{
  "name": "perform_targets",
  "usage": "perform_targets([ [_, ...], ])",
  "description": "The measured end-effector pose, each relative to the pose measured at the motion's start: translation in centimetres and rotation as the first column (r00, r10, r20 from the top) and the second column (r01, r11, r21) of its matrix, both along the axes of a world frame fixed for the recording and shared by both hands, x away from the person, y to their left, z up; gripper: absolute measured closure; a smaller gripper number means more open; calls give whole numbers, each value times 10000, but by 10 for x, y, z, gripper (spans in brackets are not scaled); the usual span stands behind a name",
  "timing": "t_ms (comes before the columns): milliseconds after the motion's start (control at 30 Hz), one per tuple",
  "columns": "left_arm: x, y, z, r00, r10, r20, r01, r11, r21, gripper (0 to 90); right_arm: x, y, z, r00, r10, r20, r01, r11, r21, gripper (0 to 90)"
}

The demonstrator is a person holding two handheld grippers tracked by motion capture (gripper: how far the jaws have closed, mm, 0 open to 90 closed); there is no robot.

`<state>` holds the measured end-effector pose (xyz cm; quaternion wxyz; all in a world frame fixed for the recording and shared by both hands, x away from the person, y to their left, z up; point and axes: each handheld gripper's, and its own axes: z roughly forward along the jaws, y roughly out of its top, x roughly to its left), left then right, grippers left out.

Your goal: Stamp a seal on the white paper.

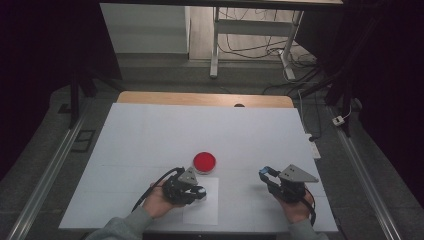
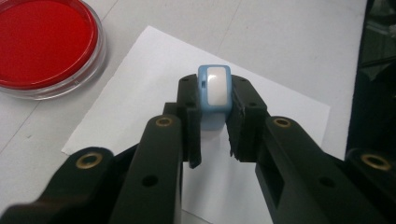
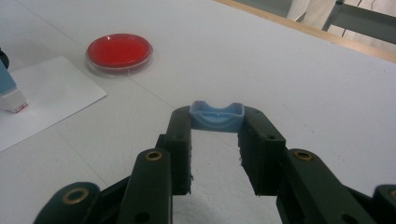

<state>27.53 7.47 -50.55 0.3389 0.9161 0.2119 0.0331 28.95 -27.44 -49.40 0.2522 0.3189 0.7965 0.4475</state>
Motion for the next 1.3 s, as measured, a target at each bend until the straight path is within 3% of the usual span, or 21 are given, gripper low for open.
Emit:
perform_targets([
  [433, -5, -5, 2, 9996, -20, 283, 6, 9988, 480, 764, -1, 0, 0, 10000, -4, 21, 4, 10000, 35, 651],
  [1300, -8, -6, 0, 9990, 83, 439, -106, 9986, 516, 765, -1, 0, 1, 10000, 1, 47, -1, 10000, 33, 651],
])
